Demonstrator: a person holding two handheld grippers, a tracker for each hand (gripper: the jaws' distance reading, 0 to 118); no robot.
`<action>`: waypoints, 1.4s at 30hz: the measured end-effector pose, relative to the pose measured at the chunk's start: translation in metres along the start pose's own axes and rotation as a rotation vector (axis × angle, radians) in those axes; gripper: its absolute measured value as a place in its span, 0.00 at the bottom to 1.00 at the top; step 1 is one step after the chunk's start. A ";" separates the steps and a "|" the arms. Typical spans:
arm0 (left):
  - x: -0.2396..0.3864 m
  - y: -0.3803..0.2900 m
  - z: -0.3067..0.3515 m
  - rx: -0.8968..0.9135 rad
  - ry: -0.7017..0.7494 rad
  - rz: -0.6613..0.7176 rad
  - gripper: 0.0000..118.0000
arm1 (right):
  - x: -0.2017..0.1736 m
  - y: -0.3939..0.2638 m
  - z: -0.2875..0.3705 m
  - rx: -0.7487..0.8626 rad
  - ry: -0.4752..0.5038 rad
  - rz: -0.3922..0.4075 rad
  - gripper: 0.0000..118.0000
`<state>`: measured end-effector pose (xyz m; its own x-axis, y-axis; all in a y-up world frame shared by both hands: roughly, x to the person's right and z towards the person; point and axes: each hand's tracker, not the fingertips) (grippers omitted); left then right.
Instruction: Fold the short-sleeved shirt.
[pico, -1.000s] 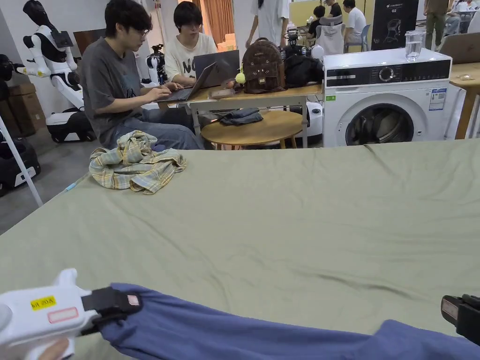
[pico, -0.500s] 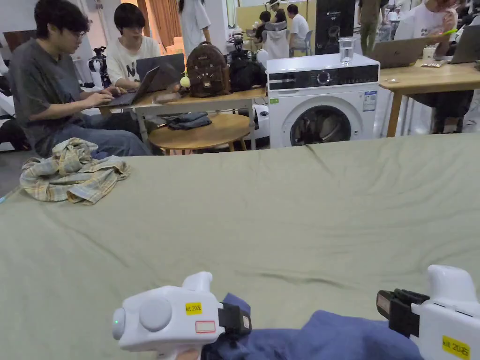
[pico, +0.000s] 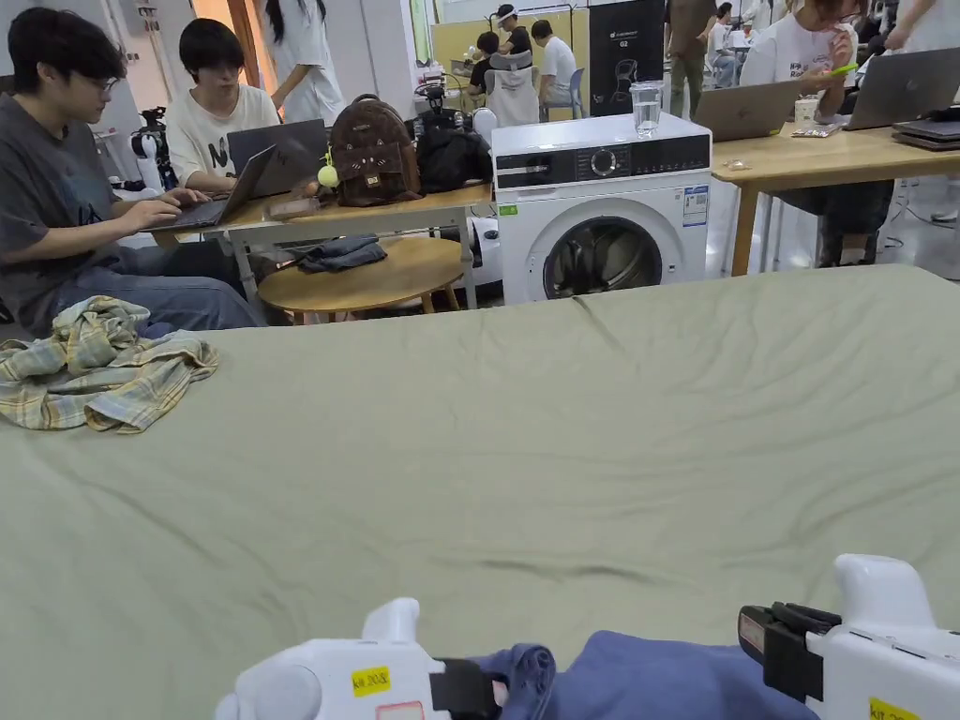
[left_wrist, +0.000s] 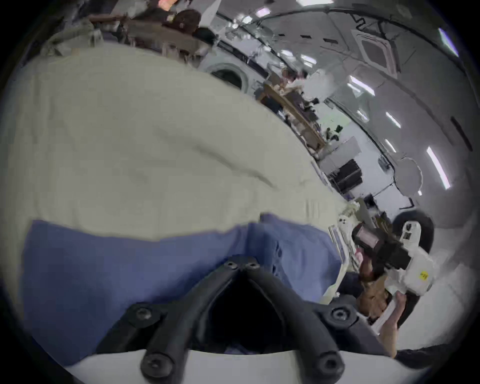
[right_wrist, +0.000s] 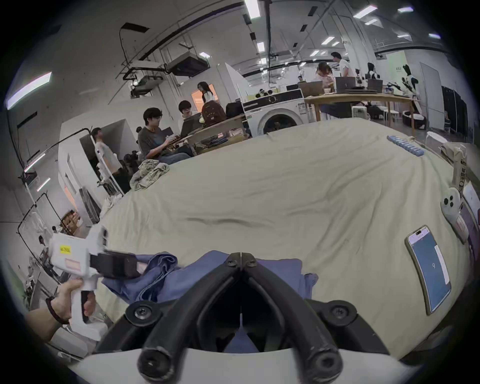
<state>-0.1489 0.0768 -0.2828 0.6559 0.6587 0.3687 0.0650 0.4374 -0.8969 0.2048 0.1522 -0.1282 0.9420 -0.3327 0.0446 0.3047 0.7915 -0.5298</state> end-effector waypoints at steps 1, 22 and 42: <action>0.010 -0.010 -0.011 -0.014 0.033 -0.041 0.00 | -0.001 -0.001 -0.001 -0.004 0.002 -0.001 0.00; -0.121 -0.023 0.149 0.336 -0.087 0.342 0.49 | -0.010 -0.010 -0.021 -0.078 0.035 -0.013 0.00; -0.059 -0.021 0.230 0.398 0.104 0.258 0.09 | 0.000 -0.001 -0.018 -0.059 0.040 -0.048 0.00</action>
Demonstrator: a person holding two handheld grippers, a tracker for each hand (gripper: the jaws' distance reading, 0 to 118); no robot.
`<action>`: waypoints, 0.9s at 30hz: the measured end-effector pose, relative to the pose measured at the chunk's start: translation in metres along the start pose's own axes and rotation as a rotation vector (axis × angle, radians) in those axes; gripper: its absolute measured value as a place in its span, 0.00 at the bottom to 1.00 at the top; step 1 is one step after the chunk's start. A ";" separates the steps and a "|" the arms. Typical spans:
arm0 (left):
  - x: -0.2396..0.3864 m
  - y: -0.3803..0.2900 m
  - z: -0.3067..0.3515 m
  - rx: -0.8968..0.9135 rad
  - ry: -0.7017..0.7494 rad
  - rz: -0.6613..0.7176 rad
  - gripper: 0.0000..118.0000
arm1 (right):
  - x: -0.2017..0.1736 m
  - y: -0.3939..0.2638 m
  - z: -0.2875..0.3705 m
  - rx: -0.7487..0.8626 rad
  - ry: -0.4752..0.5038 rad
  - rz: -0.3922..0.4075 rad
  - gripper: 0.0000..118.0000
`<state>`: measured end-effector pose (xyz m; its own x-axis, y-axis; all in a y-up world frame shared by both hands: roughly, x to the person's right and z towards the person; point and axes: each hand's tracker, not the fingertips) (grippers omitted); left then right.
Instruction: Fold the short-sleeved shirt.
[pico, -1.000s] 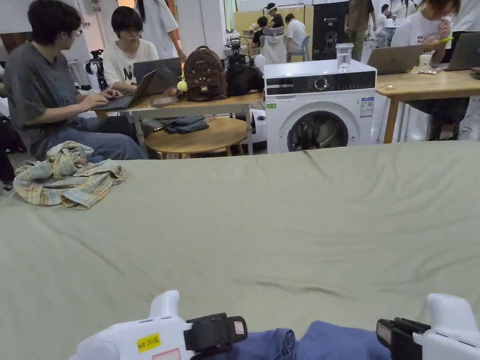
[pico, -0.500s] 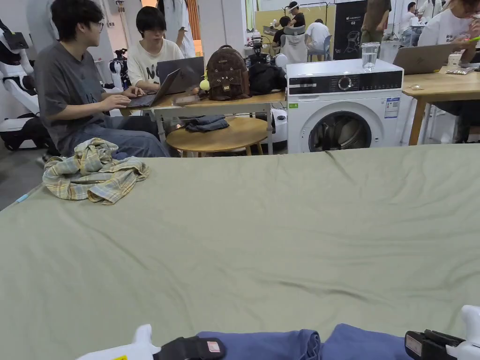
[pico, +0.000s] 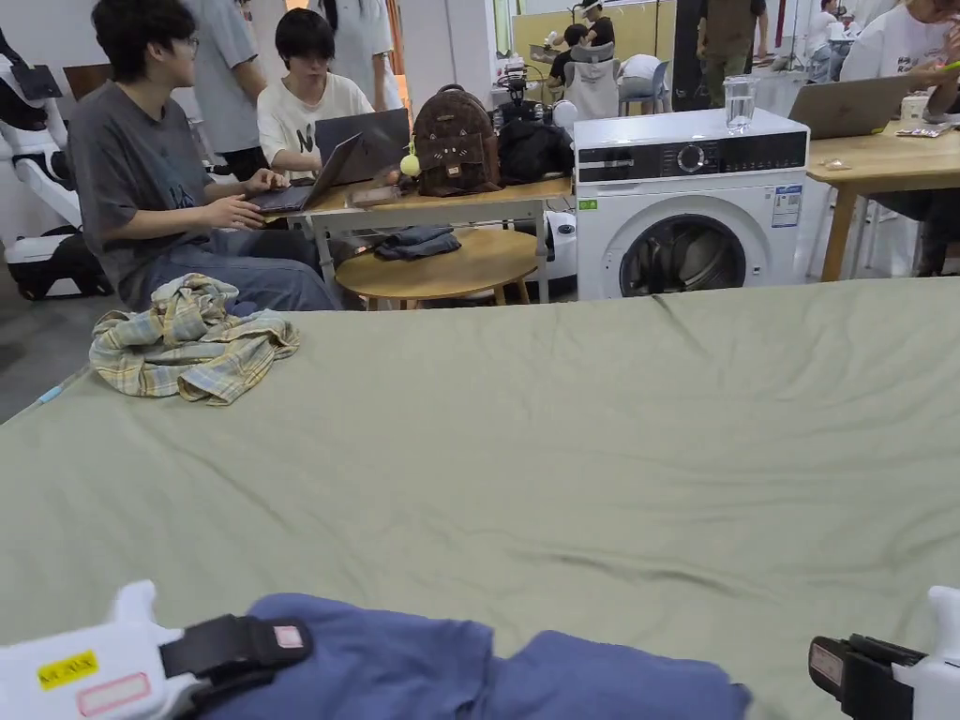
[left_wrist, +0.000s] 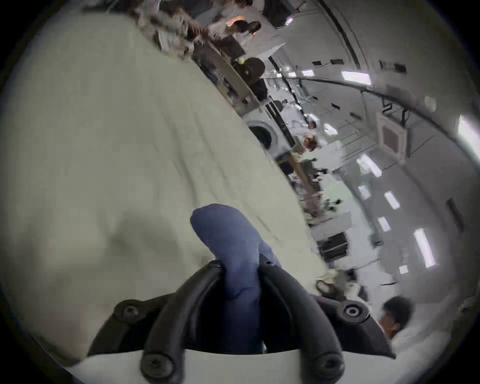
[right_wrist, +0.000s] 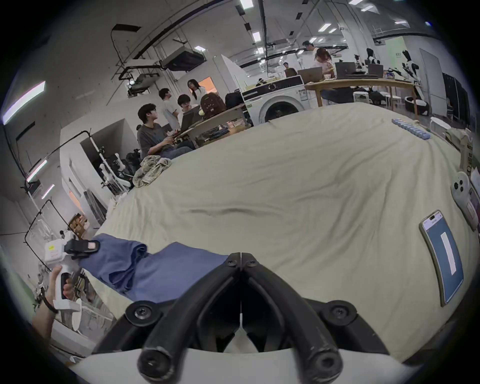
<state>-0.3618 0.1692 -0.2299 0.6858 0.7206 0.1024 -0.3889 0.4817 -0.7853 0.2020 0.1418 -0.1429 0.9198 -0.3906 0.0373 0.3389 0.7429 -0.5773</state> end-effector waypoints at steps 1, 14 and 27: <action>0.013 0.005 0.010 0.017 0.081 -0.068 0.09 | -0.002 0.000 -0.002 0.002 0.006 0.003 0.00; 0.134 -0.071 -0.174 -0.288 -0.018 -0.357 0.09 | -0.009 -0.013 0.009 0.002 0.040 -0.011 0.00; 0.132 -0.080 -0.178 -0.230 -0.100 -0.445 0.18 | 0.005 -0.019 0.013 0.009 0.018 -0.034 0.00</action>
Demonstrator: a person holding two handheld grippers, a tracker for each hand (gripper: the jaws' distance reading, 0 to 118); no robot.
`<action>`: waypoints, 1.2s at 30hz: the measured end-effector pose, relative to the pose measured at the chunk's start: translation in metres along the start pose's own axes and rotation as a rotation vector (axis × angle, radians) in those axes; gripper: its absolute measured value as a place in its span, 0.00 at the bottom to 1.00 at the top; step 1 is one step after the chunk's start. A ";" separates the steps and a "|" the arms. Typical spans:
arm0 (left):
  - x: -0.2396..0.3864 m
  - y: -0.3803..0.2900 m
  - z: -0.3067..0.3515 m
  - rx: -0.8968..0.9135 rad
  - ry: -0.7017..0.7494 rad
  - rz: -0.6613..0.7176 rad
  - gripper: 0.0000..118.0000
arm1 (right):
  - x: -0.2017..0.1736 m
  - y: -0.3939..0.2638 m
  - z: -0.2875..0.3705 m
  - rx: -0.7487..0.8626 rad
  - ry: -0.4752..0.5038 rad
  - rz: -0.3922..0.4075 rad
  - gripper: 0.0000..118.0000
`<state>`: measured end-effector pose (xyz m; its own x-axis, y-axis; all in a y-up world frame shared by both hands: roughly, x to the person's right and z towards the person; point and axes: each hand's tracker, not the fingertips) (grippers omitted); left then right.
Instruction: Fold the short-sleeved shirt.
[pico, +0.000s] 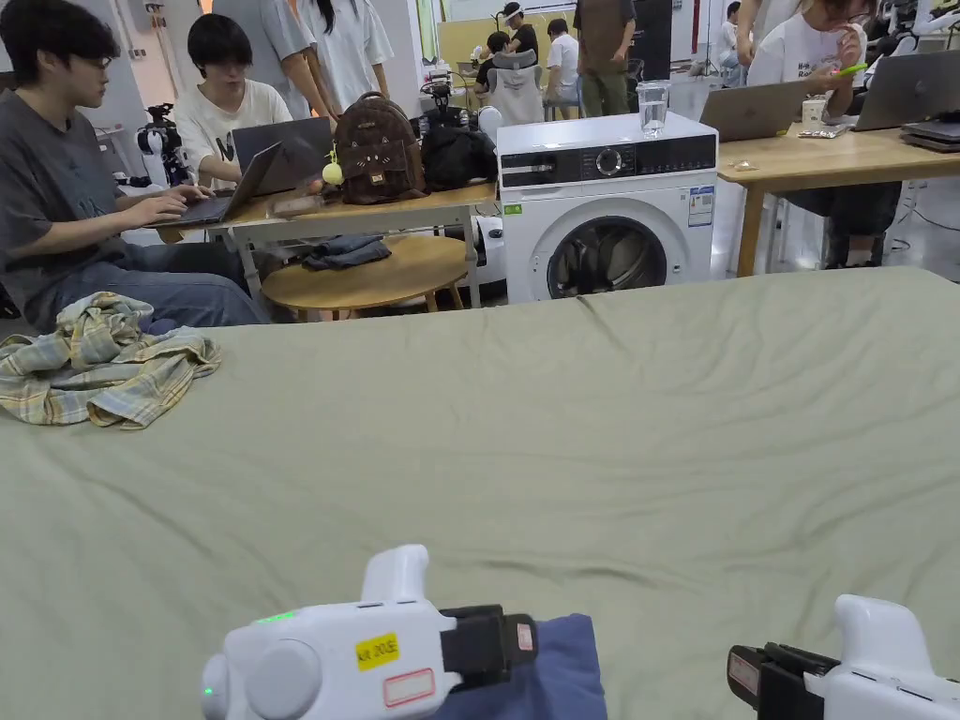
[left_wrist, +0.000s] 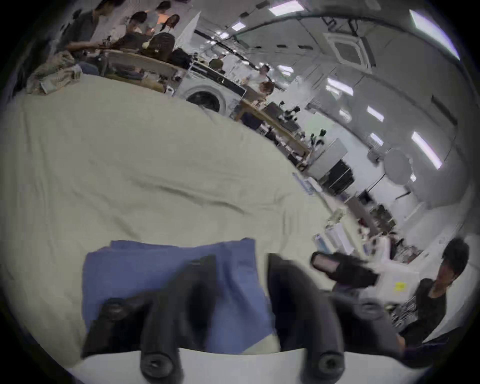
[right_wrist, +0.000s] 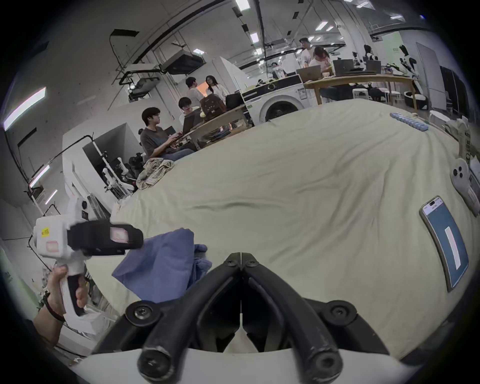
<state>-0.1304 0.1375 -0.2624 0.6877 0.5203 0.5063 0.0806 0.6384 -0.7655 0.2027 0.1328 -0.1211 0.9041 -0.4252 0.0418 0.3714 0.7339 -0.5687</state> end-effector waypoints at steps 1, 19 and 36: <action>-0.002 -0.005 -0.013 -0.048 -0.015 0.003 0.04 | -0.001 -0.001 -0.001 -0.002 0.002 -0.002 0.00; -0.028 -0.012 0.094 0.130 0.028 0.028 0.58 | -0.097 -0.006 -0.107 -0.328 0.056 0.244 0.00; -0.111 -0.022 0.031 -0.067 -0.016 0.365 0.49 | -0.098 -0.015 -0.115 -0.366 -0.003 0.279 0.00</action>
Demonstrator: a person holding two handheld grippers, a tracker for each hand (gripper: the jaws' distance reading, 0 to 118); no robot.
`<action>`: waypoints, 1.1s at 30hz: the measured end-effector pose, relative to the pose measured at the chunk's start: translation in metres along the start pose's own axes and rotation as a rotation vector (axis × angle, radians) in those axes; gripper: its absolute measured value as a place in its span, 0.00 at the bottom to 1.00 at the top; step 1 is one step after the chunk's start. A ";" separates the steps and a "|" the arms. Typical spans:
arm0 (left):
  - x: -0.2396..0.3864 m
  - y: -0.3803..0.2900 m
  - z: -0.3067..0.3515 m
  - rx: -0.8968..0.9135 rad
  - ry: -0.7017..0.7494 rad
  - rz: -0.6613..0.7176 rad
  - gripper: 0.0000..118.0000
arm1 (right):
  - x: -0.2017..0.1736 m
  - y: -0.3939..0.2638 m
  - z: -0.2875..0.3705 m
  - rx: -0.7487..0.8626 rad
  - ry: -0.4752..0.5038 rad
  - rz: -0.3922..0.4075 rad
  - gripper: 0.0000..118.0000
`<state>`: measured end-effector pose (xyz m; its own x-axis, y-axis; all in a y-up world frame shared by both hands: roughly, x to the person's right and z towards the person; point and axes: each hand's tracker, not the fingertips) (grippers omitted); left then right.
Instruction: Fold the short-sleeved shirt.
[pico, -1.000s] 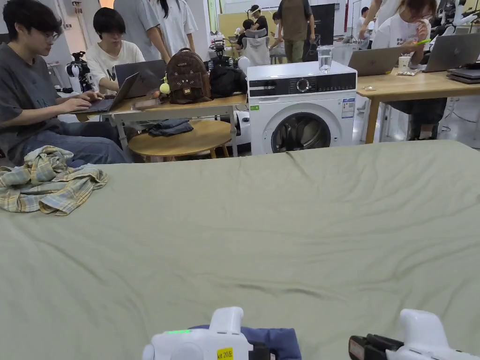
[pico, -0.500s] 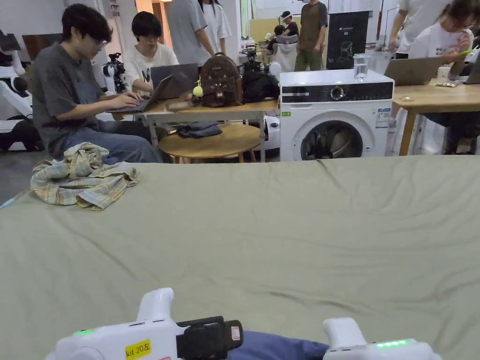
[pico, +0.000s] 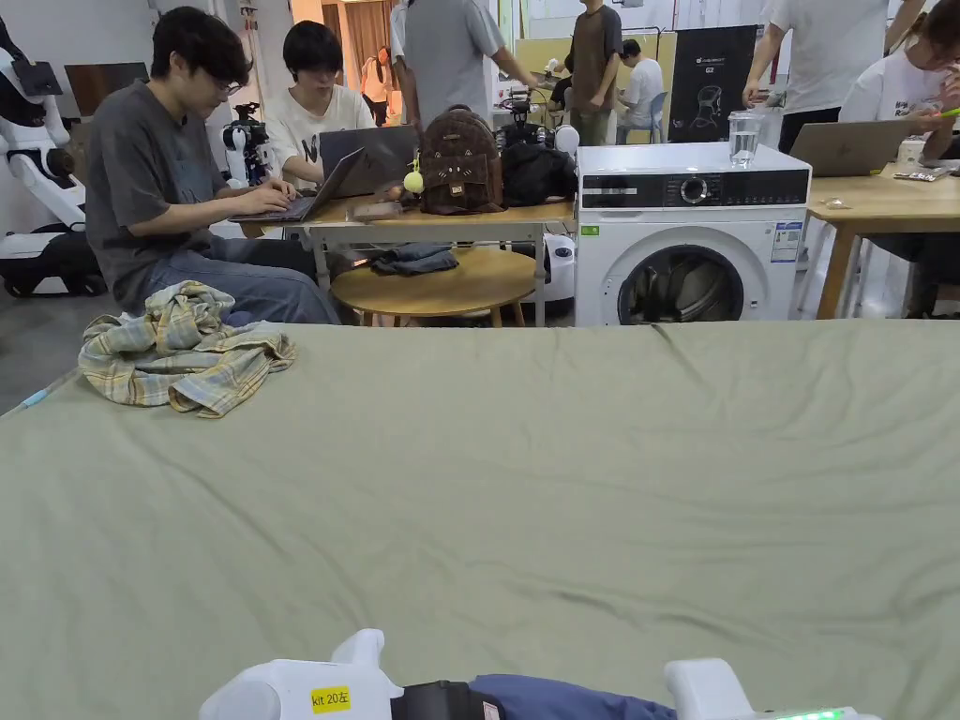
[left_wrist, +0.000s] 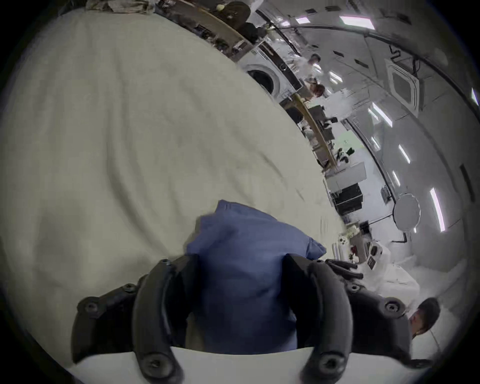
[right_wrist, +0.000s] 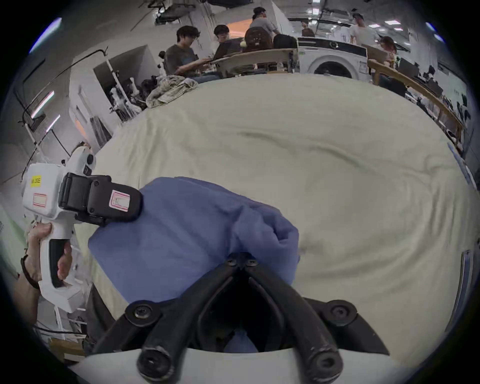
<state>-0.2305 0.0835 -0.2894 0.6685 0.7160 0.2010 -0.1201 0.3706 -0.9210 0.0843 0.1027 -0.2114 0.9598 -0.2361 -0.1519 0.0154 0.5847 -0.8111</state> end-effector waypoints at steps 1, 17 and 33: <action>0.000 -0.001 -0.002 -0.005 0.007 -0.034 0.44 | 0.001 0.000 0.000 0.003 0.004 -0.007 0.00; -0.036 0.039 0.161 0.292 0.063 -0.078 0.21 | -0.038 0.033 0.033 0.237 0.228 -0.065 0.00; -0.175 0.070 0.306 0.545 0.608 0.059 0.57 | -0.251 0.130 -0.127 0.101 0.391 0.241 0.00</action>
<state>-0.5806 0.1651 -0.2871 0.9123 0.3556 -0.2029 -0.4027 0.6902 -0.6013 -0.1900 0.1397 -0.3503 0.7621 -0.3472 -0.5465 -0.1497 0.7268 -0.6704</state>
